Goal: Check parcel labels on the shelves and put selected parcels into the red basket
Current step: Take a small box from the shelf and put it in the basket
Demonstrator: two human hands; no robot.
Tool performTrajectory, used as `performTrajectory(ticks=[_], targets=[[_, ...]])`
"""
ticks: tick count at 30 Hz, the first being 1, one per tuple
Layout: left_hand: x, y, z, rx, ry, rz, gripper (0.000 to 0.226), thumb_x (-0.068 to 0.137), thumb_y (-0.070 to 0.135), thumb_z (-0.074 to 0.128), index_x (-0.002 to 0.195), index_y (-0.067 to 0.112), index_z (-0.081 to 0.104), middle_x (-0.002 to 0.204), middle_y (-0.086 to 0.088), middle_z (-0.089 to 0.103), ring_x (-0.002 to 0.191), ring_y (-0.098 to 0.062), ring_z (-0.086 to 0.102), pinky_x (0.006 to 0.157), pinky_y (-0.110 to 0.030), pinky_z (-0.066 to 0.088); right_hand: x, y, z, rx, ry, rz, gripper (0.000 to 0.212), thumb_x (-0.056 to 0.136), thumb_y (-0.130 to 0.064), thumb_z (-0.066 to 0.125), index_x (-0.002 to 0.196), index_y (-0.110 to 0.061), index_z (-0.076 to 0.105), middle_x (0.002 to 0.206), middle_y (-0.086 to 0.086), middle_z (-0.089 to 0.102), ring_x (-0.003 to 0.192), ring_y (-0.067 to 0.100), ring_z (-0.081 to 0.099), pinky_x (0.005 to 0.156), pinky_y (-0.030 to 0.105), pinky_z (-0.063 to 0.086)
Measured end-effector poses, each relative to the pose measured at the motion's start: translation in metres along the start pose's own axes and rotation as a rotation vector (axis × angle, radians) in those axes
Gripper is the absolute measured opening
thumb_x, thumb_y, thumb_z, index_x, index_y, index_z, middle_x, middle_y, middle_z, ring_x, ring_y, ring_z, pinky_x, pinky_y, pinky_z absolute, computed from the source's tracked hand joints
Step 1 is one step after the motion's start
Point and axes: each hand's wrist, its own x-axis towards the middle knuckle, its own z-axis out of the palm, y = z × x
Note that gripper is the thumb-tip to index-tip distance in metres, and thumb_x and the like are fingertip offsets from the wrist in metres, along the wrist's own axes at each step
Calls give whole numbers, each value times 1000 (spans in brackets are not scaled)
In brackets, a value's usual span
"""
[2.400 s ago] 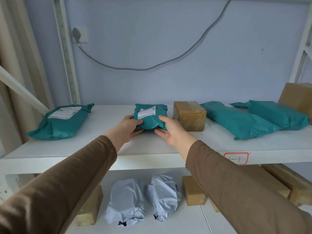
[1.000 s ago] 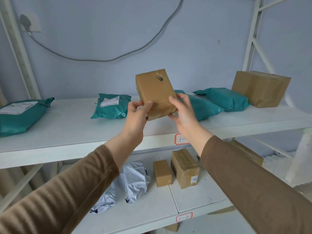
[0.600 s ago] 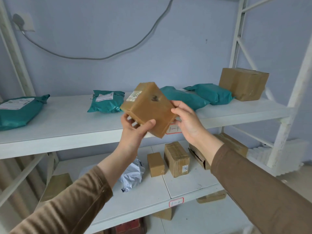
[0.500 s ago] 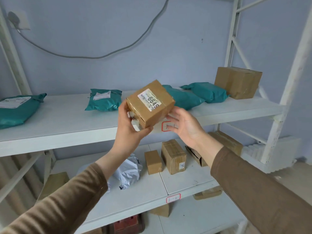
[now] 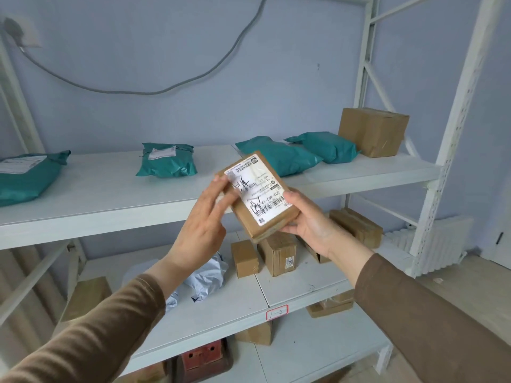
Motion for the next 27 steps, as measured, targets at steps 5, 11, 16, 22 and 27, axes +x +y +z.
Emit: performTrajectory(ticks=[5,11,16,22,27], targets=[[7,1,-17,-604,94,-535,66,101,38,52,161,35,24,170,7,27,156,-4,24,128,-35,24,-4,-19,-11,-474,-54,-146,67,79,-46,74,142,-35,56,134,-4,63,120,9,64,98,31,52],[29,7,-31,-943,-484,-669,85,65,57,91,142,53,55,136,10,69,122,-10,68,96,-24,54,5,-47,-2,-752,-248,-132,57,81,-41,80,135,-33,66,141,-7,54,122,8,60,96,22,53],[19,27,-14,-1127,-265,-866,68,89,43,78,150,40,50,121,5,77,110,-16,74,92,-34,57,11,-52,4,-423,119,-220,76,81,-58,72,150,-46,43,140,2,61,123,16,64,101,34,53],[23,55,10,-1300,-30,-1005,46,102,54,53,146,40,50,126,3,75,118,-16,68,109,-50,49,3,-3,16,-166,164,-110,78,88,-73,54,157,-47,28,154,-17,50,143,13,44,120,56,29],[25,74,24,-1379,48,-1016,46,102,53,52,146,38,50,132,3,72,130,-19,63,115,-54,43,-8,21,24,-43,110,-99,70,89,-58,55,154,-48,33,138,-17,65,120,4,66,94,34,52]])
